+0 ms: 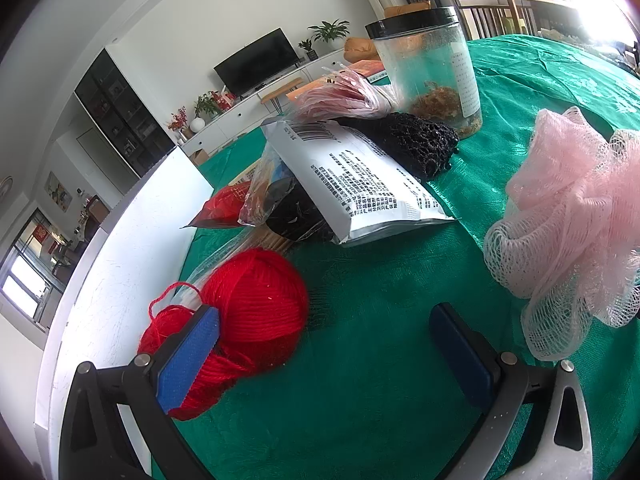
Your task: Organize soft objects
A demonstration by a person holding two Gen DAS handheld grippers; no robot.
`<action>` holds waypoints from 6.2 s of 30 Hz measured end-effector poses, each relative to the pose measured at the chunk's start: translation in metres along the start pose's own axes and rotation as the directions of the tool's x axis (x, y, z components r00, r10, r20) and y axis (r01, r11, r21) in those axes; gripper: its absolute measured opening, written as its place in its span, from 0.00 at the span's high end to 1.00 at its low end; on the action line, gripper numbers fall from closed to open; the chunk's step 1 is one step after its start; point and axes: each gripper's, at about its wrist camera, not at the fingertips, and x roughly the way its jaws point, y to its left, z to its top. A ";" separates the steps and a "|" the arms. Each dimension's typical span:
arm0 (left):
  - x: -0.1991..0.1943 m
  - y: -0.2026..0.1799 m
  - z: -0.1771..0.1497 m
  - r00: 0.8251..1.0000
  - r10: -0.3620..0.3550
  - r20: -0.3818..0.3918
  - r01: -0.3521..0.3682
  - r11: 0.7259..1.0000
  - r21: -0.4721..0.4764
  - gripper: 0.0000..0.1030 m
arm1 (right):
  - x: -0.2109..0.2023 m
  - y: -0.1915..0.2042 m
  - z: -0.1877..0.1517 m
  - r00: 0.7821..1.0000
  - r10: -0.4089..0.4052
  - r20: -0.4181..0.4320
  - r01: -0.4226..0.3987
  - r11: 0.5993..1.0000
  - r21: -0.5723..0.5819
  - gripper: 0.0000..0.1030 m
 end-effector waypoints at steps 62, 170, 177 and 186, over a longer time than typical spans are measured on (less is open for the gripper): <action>-0.009 0.077 -0.005 0.860 -0.476 -0.184 0.495 0.865 0.076 0.00 | 0.000 0.002 0.000 1.000 0.005 0.003 -0.005 1.000 -0.005 0.12; 0.021 0.063 -0.036 0.905 -0.420 -0.066 0.398 0.892 -0.216 0.00 | 0.030 0.008 0.036 0.997 -0.014 -0.079 0.022 0.995 0.098 0.19; 0.021 0.064 -0.036 0.905 -0.420 -0.066 0.398 0.892 -0.215 0.00 | 0.029 0.008 0.036 0.997 -0.016 -0.081 0.024 0.995 0.096 0.19; 0.021 0.064 -0.036 0.905 -0.420 -0.065 0.398 0.892 -0.215 0.00 | 0.029 0.008 0.036 0.997 -0.017 -0.081 0.024 0.995 0.095 0.19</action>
